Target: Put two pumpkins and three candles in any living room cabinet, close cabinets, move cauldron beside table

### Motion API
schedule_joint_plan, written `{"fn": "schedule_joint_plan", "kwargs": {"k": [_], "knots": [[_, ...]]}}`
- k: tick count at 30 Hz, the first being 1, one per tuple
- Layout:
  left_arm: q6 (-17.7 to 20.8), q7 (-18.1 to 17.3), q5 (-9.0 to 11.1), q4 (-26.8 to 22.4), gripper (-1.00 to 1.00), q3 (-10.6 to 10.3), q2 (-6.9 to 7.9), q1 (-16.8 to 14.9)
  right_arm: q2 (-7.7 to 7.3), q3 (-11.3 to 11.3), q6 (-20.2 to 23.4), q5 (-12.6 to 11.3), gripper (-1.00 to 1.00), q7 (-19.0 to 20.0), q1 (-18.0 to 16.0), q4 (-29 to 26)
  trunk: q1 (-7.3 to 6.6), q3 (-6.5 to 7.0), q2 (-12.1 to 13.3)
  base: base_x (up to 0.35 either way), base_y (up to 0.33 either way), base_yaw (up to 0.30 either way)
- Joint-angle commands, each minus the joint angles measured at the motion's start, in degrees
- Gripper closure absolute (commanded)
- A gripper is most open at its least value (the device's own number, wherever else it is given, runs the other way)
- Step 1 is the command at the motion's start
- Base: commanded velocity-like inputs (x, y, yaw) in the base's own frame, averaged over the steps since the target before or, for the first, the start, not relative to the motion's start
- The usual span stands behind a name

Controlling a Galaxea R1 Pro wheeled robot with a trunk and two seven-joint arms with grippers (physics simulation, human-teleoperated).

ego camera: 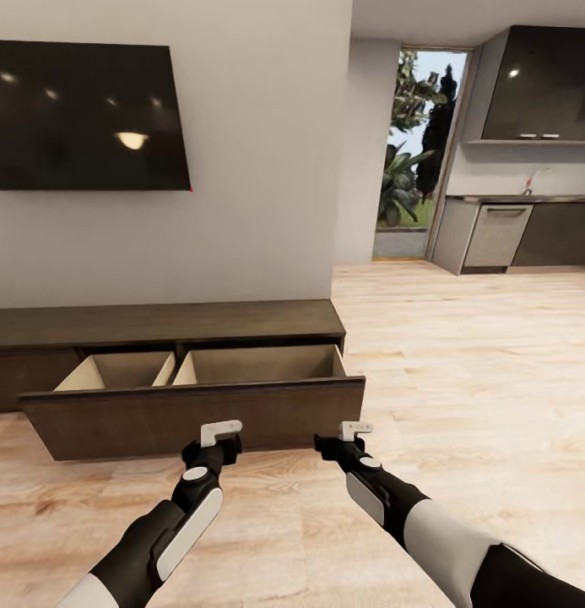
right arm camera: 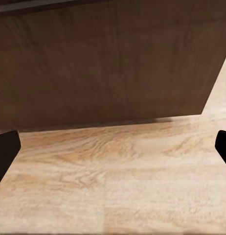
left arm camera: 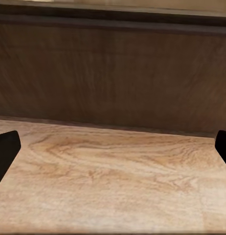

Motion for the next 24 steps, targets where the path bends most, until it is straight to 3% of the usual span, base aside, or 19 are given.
{"fn": "schedule_joint_plan", "kwargs": {"k": [1,24], "knots": [[0.18,0.45,0.26,-0.09,-1.00,-0.19,0.06,-0.07,-0.01,0.49,-0.28,-0.58,-1.00,-0.31,-0.06,0.00,0.01,-0.29,-0.05,0.000,0.000,0.000],[0.18,0.45,0.24,0.00,-1.00,-0.26,0.05,-0.07,-0.01,0.49,-0.37,-0.58,-1.00,-0.31,-0.06,0.00,0.60,-5.38,-0.35,0.000,0.000,0.000]]}}
